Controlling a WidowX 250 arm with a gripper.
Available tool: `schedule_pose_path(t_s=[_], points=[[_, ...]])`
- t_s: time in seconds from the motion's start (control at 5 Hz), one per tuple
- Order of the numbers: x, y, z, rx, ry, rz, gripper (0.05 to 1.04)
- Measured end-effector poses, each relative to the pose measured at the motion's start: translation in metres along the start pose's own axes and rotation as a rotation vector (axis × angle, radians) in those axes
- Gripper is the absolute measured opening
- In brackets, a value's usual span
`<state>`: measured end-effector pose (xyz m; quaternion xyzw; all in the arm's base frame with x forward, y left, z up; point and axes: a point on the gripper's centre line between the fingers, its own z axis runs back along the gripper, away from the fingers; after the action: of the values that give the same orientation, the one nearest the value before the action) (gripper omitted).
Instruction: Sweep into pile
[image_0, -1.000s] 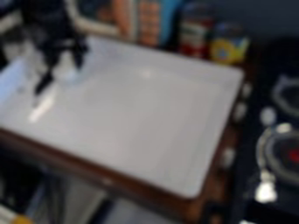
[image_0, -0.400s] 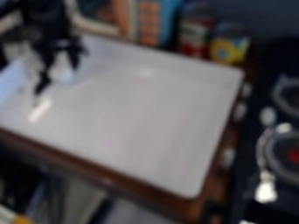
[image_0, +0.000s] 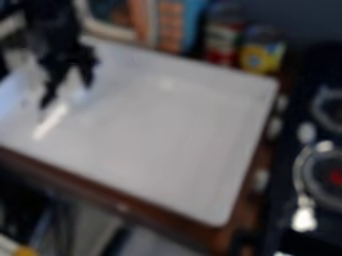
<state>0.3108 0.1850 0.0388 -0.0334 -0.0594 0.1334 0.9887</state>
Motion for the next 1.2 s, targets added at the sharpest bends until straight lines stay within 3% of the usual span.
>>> schedule_pose_path(t_s=[0.2, 0.4, 0.6, 0.8, 1.0, 1.2], points=[[-0.032, -0.013, 0.008, -0.023, 0.019, -0.108, 0.738], [-0.063, -0.019, 0.011, 0.006, 0.033, -0.153, 0.738], [-0.084, -0.033, 0.02, 0.184, 0.096, -0.146, 0.738], [-0.091, -0.045, 0.029, 0.201, 0.194, -0.006, 0.738], [-0.089, -0.099, 0.028, 0.26, 0.09, 0.215, 0.738], [-0.097, -0.129, 0.035, 0.247, 0.073, 0.494, 0.738]])
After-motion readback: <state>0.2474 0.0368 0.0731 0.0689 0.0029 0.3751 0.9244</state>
